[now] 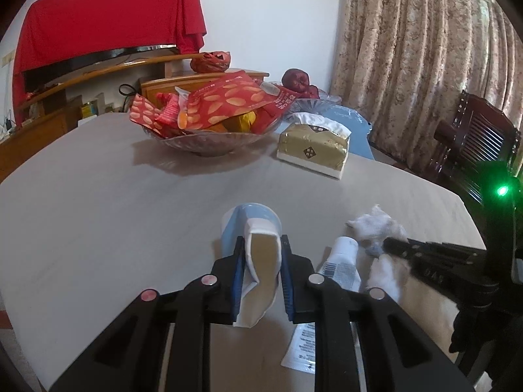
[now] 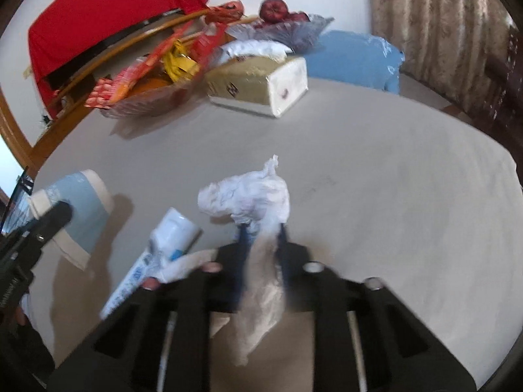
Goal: Collect trash
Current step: 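Grasp the blue-white paper cup with the left gripper while the right grasps crumpled tissue, then carry cup and tissue over the bin and open both grippers, then move both tools back toward the table, then grasp the white tissue wad with the right gripper, then grasp the white tube with the left gripper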
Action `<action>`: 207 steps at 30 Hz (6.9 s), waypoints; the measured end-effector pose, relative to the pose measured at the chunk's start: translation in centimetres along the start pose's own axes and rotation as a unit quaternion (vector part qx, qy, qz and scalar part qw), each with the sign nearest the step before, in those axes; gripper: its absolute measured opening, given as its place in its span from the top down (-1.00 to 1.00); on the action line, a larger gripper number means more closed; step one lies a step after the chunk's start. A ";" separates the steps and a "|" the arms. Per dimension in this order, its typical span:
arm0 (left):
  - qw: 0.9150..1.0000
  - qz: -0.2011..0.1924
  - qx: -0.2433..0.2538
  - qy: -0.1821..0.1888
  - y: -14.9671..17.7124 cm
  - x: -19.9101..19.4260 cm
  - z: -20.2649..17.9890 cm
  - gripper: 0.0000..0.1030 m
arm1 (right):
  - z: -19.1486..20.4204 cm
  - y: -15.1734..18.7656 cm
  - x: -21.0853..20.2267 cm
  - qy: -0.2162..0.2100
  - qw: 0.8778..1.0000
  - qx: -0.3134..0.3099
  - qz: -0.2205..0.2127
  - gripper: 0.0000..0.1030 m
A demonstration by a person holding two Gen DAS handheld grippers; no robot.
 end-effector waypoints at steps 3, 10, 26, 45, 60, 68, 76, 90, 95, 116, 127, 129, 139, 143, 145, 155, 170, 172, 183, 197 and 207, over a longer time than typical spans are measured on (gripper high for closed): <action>1.000 -0.006 0.000 0.007 -0.3 -0.7 -0.3 0.61 | -0.2 -0.8 -2.4 -0.019 0.999 0.011 -0.025 0.92; 0.999 -0.025 0.014 0.027 -1.4 -3.1 -2.8 0.61 | -1.3 -1.0 -8.8 -0.019 0.997 0.018 -0.069 0.92; 0.991 -0.068 0.056 0.104 -2.8 -10.0 -11.7 0.61 | -4.4 2.0 -21.8 0.009 0.988 0.037 -0.149 0.92; 0.965 -0.069 0.118 0.222 0.6 -15.4 -24.3 0.61 | -12.5 10.9 -33.7 0.120 0.971 0.084 -0.189 0.92; 0.928 -0.037 0.185 0.322 4.9 -16.9 -36.1 0.61 | -20.7 18.1 -38.0 0.200 0.952 0.143 -0.182 0.92; 0.912 -0.008 0.206 0.353 7.4 -15.7 -41.6 0.61 | -24.9 21.1 -37.6 0.226 0.944 0.178 -0.160 0.92; 0.905 0.016 0.228 0.358 9.2 -13.5 -45.0 0.58 | -28.5 23.1 -35.4 0.244 0.939 0.203 -0.134 0.85; 0.911 0.025 0.201 0.358 8.0 -12.9 -43.2 -0.56 | -29.2 25.1 -37.0 0.289 0.918 0.233 -0.142 -0.89; 0.921 0.000 0.190 0.341 6.2 -14.0 -40.5 -0.78 | -27.2 23.4 -38.0 0.274 0.921 0.224 -0.162 -0.89; 0.974 -0.073 0.134 0.170 0.2 -13.2 -20.5 -0.80 | -12.8 12.6 -29.4 0.170 0.964 0.092 -0.183 -0.89; 0.990 -0.075 0.084 0.083 -0.5 -10.1 -10.2 -0.80 | -6.4 8.3 -22.1 0.128 0.976 0.054 -0.168 -0.89; 0.992 -0.074 0.075 0.072 -0.7 -9.4 -8.4 -0.80 | -5.1 7.6 -20.6 0.121 0.978 0.047 -0.162 -0.89; 0.996 -0.053 0.058 0.035 -0.5 -6.0 -2.6 -0.80 | -0.1 5.3 -12.7 0.098 0.987 0.030 -0.123 -0.89; 0.997 -0.042 0.055 0.026 -0.4 -4.8 -1.0 -0.80 | 1.3 4.9 -9.9 0.091 0.990 0.026 -0.105 -0.89; 0.998 -0.039 0.053 0.023 -0.3 -4.3 -0.1 -0.80 | 2.0 4.6 -8.7 0.088 0.991 0.025 -0.099 -0.89; 0.998 -0.031 0.044 0.012 0.2 -2.9 2.3 -0.80 | 4.0 4.3 -4.0 0.086 0.994 0.012 -0.060 -0.88; 0.999 -0.021 0.036 0.008 0.4 -2.2 3.3 -0.80 | 4.6 4.8 -0.5 0.013 1.000 0.010 0.008 -0.01; 0.999 -0.019 0.037 0.009 0.5 -2.1 3.2 -0.80 | 4.8 4.8 -0.5 0.003 1.000 0.007 0.009 0.16; 0.998 -0.010 0.050 0.026 0.5 -1.4 0.6 -0.80 | 2.1 4.3 -3.8 0.007 0.999 0.030 -0.021 0.37; 0.997 0.046 0.055 0.039 1.3 3.5 -4.7 -0.79 | -3.8 5.3 -5.9 0.055 0.997 0.056 -0.028 0.37; 0.990 0.120 0.072 0.022 2.1 7.4 -5.7 -0.54 | -3.8 5.3 -5.8 0.052 0.997 0.055 -0.029 0.37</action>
Point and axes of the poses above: each gripper's, at about its wrist camera, not at the fingertips, and x roughly the way its jaws point, z to its left, y to its underside, the point moved 2 cm from there along x, roughly the way its jaws point, and after that the axes turned 1 degree about -y, right-handed, at the moved point
